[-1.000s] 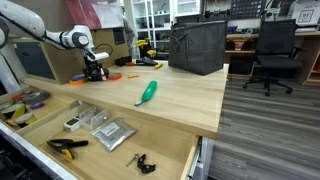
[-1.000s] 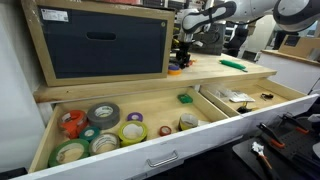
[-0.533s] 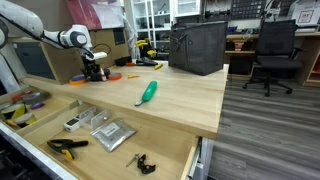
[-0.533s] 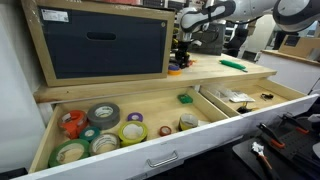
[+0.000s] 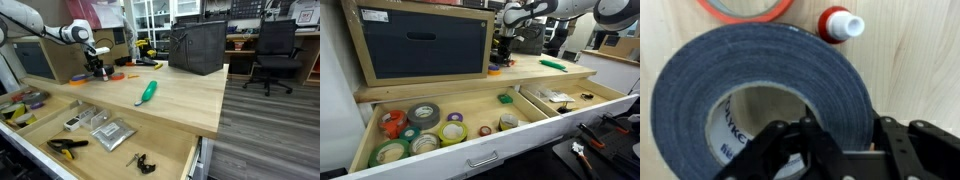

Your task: Put the black masking tape on the left side of the open drawer.

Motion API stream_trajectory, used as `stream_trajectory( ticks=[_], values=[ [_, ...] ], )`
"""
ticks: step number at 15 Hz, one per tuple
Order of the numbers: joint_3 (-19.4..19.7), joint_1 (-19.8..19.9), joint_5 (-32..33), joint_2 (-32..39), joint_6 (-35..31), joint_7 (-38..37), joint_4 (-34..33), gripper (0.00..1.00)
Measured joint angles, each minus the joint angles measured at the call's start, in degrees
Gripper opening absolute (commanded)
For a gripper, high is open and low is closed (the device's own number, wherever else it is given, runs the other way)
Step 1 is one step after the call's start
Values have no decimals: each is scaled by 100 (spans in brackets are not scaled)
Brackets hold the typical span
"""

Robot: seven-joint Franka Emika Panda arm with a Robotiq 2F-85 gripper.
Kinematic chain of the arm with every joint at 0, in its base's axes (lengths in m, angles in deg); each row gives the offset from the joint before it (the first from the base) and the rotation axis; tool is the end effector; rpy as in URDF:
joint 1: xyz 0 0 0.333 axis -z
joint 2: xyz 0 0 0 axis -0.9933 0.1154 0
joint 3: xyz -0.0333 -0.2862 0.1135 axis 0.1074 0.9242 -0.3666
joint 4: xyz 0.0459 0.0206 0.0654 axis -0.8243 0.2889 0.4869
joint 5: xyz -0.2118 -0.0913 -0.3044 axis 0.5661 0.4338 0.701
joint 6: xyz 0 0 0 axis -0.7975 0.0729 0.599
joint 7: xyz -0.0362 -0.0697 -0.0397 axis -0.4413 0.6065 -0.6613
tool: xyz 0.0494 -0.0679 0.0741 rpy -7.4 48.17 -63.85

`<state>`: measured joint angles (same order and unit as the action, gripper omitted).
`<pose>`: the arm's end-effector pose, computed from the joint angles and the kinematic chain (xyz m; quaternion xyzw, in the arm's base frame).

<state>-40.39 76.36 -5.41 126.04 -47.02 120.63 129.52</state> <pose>0.7609 0.1540 0.2811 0.7146 0.6993 0.0107 0.0138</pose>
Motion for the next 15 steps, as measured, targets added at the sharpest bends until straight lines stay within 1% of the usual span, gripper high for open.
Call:
stream_trajectory(
  ticks=[4, 7, 10, 15],
  values=[
    [0, 98, -17, -177, 211, -49, -408, 20],
    [-5, 122, -66, -338, 608, -169, -712, 20],
    [-5, 123, -86, -545, 997, -515, -885, 20],
    [41, 136, -82, -964, 1210, -1294, -886, 20]
  ],
)
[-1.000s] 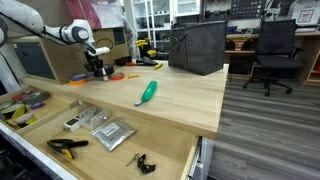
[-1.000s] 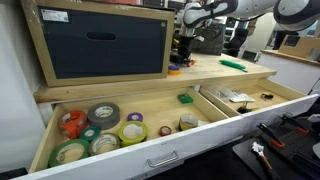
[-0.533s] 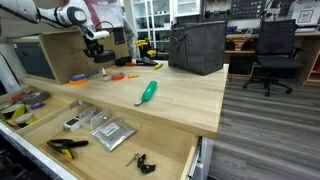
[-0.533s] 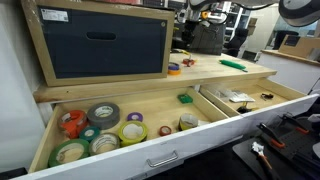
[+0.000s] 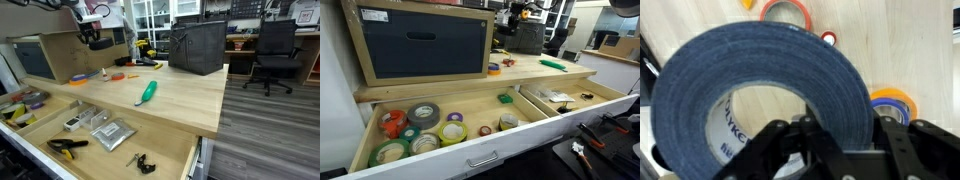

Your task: Put the black masking tape on the left side of the open drawer.

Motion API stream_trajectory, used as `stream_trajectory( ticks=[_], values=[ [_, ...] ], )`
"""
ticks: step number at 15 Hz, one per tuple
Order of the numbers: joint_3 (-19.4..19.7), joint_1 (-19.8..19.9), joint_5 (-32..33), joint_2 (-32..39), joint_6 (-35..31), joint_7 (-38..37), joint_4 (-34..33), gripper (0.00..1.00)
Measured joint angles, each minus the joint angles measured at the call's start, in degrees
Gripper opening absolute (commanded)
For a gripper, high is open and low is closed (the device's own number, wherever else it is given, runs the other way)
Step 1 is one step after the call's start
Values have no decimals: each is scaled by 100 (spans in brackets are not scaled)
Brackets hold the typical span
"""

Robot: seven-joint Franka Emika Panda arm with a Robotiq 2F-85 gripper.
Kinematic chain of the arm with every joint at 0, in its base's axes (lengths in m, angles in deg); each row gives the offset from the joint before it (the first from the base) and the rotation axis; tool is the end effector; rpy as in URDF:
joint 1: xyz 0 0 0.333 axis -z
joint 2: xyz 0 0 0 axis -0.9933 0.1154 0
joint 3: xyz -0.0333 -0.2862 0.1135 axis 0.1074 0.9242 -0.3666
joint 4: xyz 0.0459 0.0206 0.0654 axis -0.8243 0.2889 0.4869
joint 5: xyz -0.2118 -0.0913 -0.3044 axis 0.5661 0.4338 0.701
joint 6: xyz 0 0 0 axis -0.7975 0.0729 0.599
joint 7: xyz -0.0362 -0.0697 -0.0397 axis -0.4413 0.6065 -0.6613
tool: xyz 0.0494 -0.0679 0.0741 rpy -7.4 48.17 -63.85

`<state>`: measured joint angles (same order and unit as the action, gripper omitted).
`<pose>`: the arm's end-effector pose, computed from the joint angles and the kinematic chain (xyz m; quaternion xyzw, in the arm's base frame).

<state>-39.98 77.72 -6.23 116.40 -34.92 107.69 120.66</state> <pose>0.7508 0.1220 0.4632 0.8032 0.5914 0.0580 0.0423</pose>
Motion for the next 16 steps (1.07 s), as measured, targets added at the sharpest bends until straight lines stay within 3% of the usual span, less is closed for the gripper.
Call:
stream_trajectory(
  ticks=[6, 16],
  values=[
    [112, 3, 64, -636, 36, -880, 585, 20],
    [160, -98, 139, -2341, -199, -1816, 3200, 20]
  ],
)
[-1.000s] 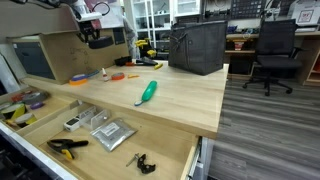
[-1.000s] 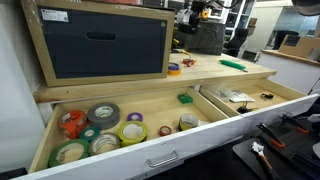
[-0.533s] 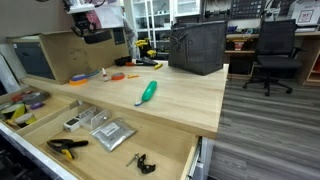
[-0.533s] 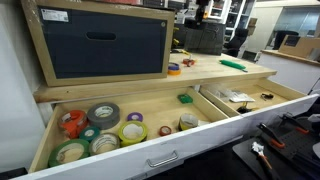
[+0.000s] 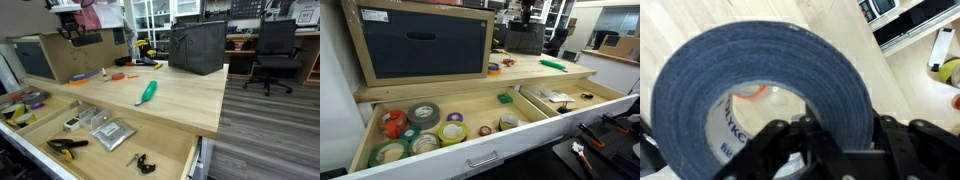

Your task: Put the black masking tape on the left side of the open drawer.

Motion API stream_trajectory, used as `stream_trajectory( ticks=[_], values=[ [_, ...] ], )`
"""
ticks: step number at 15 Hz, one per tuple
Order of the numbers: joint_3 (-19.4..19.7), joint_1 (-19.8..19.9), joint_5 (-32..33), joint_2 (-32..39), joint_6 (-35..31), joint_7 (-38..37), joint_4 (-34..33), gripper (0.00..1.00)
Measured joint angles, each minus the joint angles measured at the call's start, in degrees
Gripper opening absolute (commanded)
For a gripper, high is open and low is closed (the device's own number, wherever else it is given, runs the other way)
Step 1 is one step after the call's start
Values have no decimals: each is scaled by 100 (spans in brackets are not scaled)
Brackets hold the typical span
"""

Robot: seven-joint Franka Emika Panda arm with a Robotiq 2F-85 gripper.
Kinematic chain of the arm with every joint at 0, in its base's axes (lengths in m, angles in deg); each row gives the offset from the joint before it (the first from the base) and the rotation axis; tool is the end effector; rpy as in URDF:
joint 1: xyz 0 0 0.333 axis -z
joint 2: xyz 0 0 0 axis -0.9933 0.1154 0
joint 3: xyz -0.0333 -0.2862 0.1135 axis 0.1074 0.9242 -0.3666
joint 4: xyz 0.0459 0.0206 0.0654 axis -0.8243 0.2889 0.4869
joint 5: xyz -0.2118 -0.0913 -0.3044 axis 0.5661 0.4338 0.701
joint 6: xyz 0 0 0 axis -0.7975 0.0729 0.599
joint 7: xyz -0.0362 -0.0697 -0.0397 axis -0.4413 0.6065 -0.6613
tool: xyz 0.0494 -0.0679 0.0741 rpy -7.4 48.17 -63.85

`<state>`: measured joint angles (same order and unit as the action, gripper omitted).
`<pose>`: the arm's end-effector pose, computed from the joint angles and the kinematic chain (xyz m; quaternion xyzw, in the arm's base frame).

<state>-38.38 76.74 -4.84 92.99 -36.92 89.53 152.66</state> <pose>0.6630 0.1274 0.4959 0.8755 0.4799 -0.0027 0.0559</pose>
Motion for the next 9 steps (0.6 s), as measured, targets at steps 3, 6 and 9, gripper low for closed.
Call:
stream_trajectory(
  ticks=[3, 6, 9],
  values=[
    [-71, -82, -2, -527, -277, -197, 894, 20],
    [-196, -121, -11, -1119, -592, -435, 1808, 20],
    [-305, -144, -86, -1780, -915, -511, 2753, 20]
  ],
)
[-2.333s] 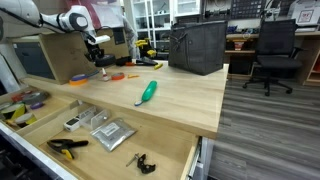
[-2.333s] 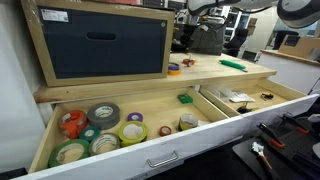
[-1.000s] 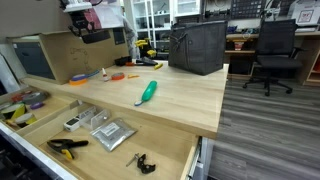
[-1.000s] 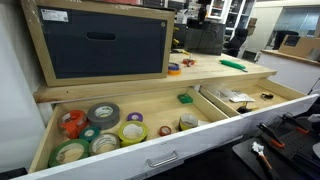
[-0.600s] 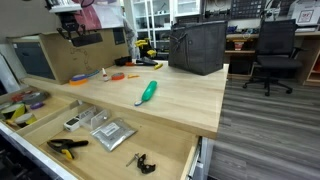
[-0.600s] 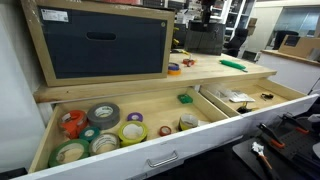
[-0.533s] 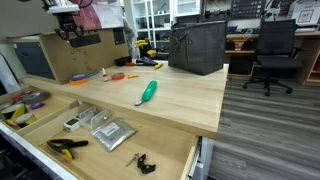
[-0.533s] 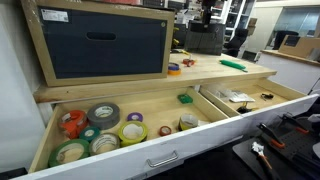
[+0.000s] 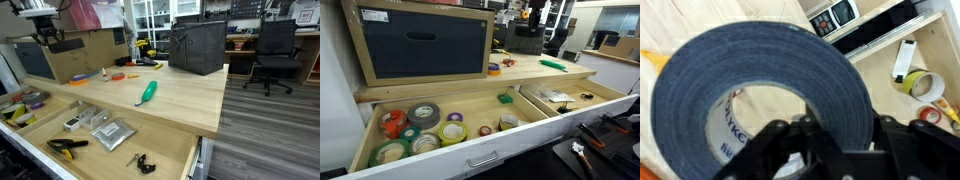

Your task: Put the black masking tape on the left side of the open drawer.

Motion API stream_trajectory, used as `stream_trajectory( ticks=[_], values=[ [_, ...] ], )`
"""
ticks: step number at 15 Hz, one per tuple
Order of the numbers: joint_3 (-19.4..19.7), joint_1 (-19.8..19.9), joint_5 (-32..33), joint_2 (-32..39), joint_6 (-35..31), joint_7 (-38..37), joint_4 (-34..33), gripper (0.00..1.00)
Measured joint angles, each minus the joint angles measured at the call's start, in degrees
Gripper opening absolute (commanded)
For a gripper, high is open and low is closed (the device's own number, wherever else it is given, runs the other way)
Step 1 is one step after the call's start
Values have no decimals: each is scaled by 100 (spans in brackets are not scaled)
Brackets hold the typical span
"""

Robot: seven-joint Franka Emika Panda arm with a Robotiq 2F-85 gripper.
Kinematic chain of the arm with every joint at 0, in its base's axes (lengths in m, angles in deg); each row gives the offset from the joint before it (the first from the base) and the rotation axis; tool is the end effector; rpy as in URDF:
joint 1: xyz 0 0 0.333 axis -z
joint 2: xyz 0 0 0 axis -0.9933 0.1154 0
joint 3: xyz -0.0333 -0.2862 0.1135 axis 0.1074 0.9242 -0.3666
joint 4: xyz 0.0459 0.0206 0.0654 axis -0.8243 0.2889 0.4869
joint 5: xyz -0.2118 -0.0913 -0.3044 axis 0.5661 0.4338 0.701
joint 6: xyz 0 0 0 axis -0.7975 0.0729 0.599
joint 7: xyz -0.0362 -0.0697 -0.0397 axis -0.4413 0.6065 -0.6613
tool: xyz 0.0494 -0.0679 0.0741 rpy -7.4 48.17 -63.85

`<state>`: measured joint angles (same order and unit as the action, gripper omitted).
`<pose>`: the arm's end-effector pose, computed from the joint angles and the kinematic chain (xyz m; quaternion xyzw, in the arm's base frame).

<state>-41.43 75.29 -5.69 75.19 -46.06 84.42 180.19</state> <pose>0.5628 0.1669 0.4800 0.8705 0.4886 -0.0041 0.0593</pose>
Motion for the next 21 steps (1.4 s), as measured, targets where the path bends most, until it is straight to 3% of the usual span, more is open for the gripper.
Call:
stream_trajectory(
  ticks=[6, 11, 15, 21],
  values=[
    [-34, -82, -519, -1536, -308, 8, 1961, 20],
    [-14, -418, -757, -2523, -503, 11, 3142, 20],
    [-12, -656, -748, -2600, -978, 11, 3505, 20],
    [-29, -757, -698, -1871, -1711, 11, 3416, 20]
  ],
)
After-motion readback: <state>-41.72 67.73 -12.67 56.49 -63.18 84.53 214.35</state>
